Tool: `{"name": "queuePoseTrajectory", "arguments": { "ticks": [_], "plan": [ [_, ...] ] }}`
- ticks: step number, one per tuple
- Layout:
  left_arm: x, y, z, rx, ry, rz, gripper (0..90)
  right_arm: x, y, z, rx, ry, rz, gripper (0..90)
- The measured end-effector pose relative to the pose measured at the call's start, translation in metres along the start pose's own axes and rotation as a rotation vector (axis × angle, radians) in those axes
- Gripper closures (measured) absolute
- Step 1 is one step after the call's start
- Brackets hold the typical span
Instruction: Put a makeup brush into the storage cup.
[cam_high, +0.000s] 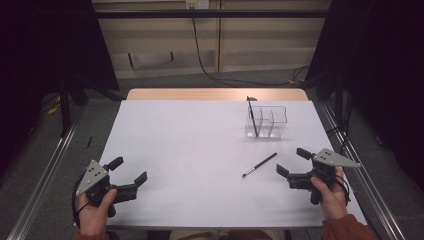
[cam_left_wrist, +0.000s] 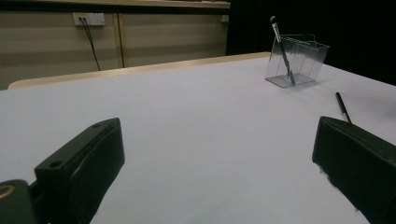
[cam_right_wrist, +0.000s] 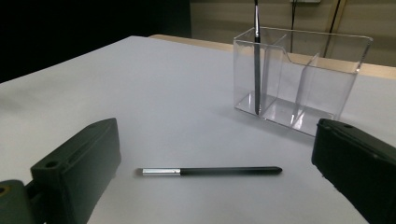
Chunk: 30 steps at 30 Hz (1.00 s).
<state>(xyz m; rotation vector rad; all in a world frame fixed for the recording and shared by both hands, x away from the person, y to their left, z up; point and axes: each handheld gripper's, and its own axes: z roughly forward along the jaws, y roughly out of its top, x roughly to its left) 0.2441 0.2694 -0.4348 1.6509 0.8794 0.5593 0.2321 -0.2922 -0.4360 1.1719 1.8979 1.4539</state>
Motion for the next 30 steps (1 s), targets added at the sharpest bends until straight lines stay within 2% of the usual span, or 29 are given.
{"name": "queuePoseTrajectory", "arguments": {
  "ticks": [12,19,21,24,30],
  "plan": [
    [-0.003,0.0,0.0,0.002,-0.005,0.01,2.3,0.001,-0.013,-0.017,-0.012,-0.009,0.001,0.2],
    [-0.002,0.001,0.004,0.008,-0.014,0.015,2.3,0.0,-0.013,-0.018,-0.019,-0.011,-0.009,0.3],
    [-0.002,0.001,0.003,0.009,-0.016,0.017,2.3,-0.001,-0.012,-0.02,-0.025,-0.009,0.016,0.0],
    [-0.001,0.0,0.001,0.004,-0.006,0.008,2.3,-0.003,-0.011,-0.02,-0.036,-0.002,0.027,0.0],
    [-0.002,0.001,-0.001,0.003,0.0,0.017,2.3,0.001,-0.009,-0.016,-0.019,0.02,-0.002,0.0]
  ]
}}
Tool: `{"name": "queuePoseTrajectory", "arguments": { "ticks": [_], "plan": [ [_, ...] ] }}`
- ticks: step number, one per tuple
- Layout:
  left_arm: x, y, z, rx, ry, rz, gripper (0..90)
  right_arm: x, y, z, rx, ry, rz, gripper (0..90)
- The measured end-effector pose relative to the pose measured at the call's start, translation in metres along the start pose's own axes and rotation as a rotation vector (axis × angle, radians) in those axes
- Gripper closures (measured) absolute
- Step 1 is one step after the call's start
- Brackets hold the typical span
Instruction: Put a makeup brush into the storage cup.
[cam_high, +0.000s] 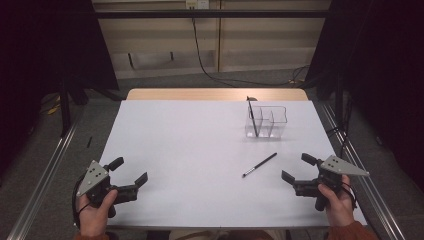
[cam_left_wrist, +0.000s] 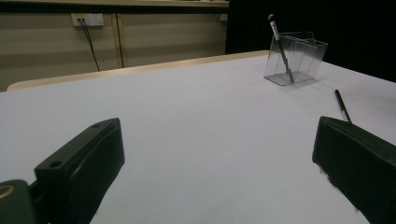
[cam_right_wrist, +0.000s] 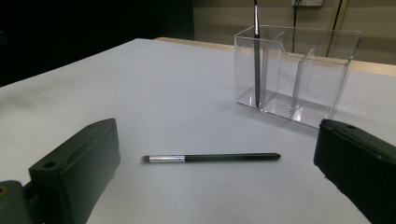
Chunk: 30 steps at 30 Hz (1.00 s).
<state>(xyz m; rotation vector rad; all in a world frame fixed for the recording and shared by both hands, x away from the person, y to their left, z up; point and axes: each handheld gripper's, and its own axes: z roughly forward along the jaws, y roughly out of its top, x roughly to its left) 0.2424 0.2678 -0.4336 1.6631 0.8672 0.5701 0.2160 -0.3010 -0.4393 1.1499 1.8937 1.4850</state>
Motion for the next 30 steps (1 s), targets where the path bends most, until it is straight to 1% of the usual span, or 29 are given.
{"name": "queuePoseTrajectory", "arguments": {
  "ticks": [2,5,8,10,11,14,19,20,22,25,30],
  "plan": [
    [-0.001,0.0,0.0,0.001,0.002,0.0,2.3,0.002,0.001,0.001,0.008,0.012,-0.02,0.0],
    [-0.001,0.0,0.0,-0.001,0.005,-0.008,2.3,0.001,0.003,0.004,0.015,0.013,-0.026,0.4],
    [-0.002,0.0,0.001,0.005,0.0,-0.002,2.3,0.0,0.008,0.009,0.022,0.015,-0.043,1.0],
    [-0.001,0.0,0.001,0.005,-0.003,0.003,2.3,0.0,0.013,0.012,0.02,0.026,-0.042,1.2],
    [-0.001,0.0,0.001,0.003,-0.002,0.001,2.3,-0.001,0.016,0.014,0.027,0.033,-0.05,1.1],
    [-0.001,0.0,0.001,0.001,0.002,0.001,2.3,-0.002,0.021,0.02,0.047,0.036,-0.071,1.7],
    [-0.001,0.0,0.001,0.006,-0.001,0.004,2.3,-0.003,0.025,0.03,0.092,0.063,-0.078,1.7],
    [-0.001,0.0,0.001,0.007,-0.001,0.003,2.3,-0.004,0.027,0.033,0.094,0.067,-0.076,1.8],
    [-0.001,0.0,0.001,0.007,-0.002,0.005,2.3,-0.006,0.029,0.037,0.101,0.068,-0.083,2.0],
    [-0.001,0.0,0.002,0.007,-0.002,0.005,2.3,-0.011,0.032,0.044,0.114,0.066,-0.079,2.3],
    [-0.001,0.0,0.003,0.008,-0.007,0.002,2.3,-0.015,0.035,0.053,0.128,0.06,-0.094,2.5]
  ]
}}
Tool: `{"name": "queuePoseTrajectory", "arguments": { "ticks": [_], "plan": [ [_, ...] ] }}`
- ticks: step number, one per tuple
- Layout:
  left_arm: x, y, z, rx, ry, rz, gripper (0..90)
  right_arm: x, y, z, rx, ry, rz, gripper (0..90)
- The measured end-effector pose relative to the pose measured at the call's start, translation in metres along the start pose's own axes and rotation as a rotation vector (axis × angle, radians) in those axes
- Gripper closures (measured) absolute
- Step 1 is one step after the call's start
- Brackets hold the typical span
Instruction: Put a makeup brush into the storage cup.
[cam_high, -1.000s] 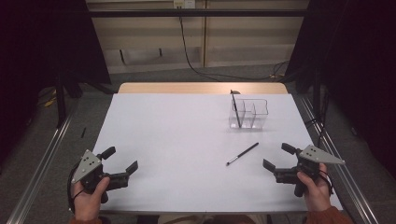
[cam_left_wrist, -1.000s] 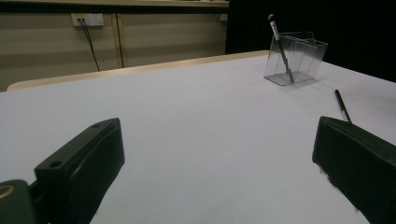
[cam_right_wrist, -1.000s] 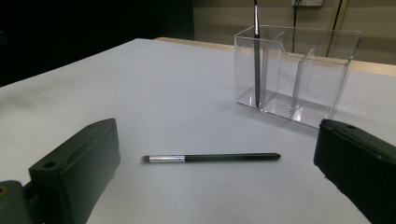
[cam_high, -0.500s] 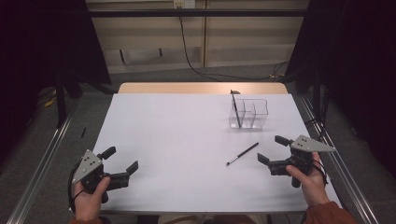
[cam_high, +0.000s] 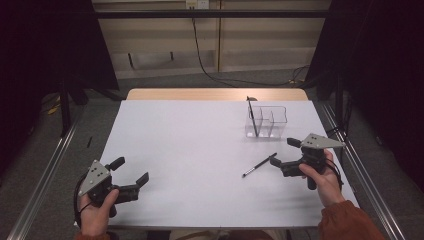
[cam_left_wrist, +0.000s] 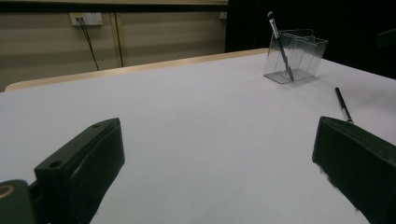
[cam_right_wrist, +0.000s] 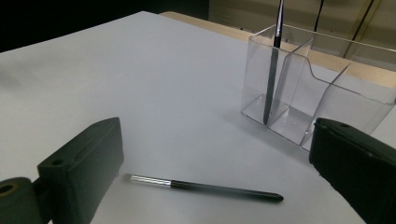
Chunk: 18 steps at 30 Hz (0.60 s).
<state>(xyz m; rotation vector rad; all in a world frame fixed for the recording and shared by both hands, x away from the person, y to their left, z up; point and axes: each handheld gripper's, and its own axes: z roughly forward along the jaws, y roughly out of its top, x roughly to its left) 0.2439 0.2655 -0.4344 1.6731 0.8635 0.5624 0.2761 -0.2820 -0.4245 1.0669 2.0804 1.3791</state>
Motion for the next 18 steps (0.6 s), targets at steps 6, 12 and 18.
{"name": "queuePoseTrajectory", "arguments": {
  "ticks": [6,12,18],
  "plan": [
    [0.0,0.0,0.001,0.002,0.0,0.001,2.3,-0.003,0.007,0.01,-0.002,-0.017,-0.01,2.7],
    [0.0,0.0,0.002,0.004,0.006,-0.003,2.3,-0.008,0.017,0.02,0.013,-0.007,-0.015,2.6],
    [0.001,0.0,0.003,0.007,0.005,-0.005,2.2,-0.013,0.025,0.029,0.026,-0.008,-0.018,2.6]
  ]
}}
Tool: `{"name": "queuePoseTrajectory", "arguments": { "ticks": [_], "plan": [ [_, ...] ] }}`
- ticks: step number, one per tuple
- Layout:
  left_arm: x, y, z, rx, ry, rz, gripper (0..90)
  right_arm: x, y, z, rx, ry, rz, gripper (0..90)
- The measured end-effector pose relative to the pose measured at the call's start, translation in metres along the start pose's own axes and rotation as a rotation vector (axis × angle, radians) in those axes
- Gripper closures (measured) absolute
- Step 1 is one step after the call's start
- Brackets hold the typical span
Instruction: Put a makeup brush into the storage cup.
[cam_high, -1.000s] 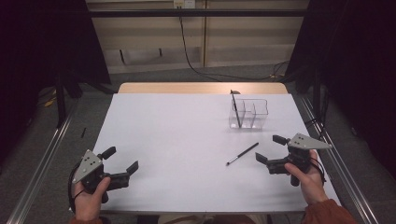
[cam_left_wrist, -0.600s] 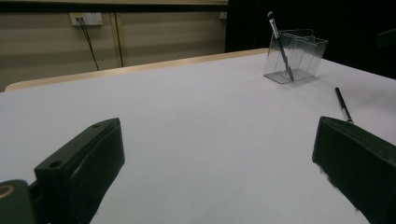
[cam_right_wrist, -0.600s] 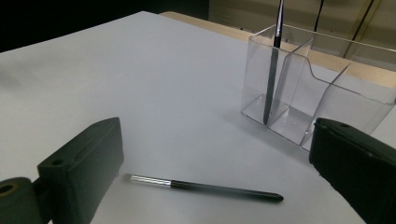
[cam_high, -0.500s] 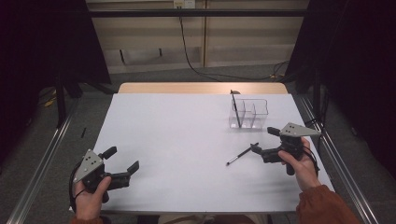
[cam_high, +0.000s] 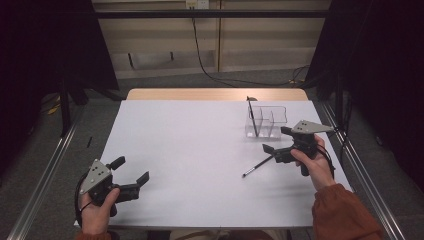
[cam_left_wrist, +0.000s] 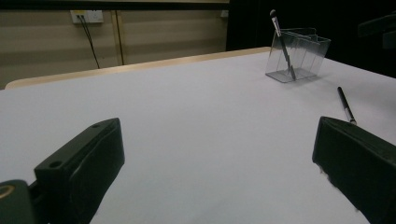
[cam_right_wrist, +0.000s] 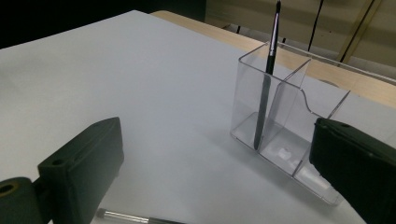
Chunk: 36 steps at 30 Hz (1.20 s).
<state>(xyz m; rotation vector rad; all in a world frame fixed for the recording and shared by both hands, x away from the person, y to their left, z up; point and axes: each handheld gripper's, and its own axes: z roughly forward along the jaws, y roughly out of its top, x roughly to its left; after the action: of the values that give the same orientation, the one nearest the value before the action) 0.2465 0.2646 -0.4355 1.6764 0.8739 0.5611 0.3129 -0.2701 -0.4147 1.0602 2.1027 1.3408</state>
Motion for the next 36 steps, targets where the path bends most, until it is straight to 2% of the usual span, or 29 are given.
{"name": "queuePoseTrajectory", "arguments": {
  "ticks": [1,4,10,21,23,27,32,36],
  "plan": [
    [0.0,0.0,0.0,0.002,-0.002,0.0,2.2,-0.001,0.002,0.001,0.014,0.005,0.008,2.7],
    [0.0,0.0,0.0,0.002,0.0,-0.002,2.2,-0.002,0.005,0.002,0.027,0.003,-0.003,3.2],
    [0.0,0.0,0.0,0.003,-0.003,-0.001,2.2,-0.002,0.011,0.003,0.088,0.028,-0.02,3.3],
    [0.0,0.0,0.001,0.005,-0.003,0.0,2.2,-0.001,0.019,0.014,0.252,0.067,-0.108,4.7],
    [0.0,0.0,0.001,0.005,-0.005,0.001,2.2,-0.001,0.02,0.016,0.282,0.102,-0.122,4.8],
    [0.0,0.0,0.001,0.01,-0.006,0.005,2.2,0.0,0.021,0.021,0.326,0.122,-0.161,2.6],
    [0.0,0.0,0.001,0.01,-0.006,0.005,2.2,0.003,0.023,0.026,0.411,0.132,-0.215,3.2],
    [0.0,0.0,0.001,0.011,-0.008,0.002,2.2,0.003,0.025,0.03,0.456,0.142,-0.25,3.3]
  ]
}}
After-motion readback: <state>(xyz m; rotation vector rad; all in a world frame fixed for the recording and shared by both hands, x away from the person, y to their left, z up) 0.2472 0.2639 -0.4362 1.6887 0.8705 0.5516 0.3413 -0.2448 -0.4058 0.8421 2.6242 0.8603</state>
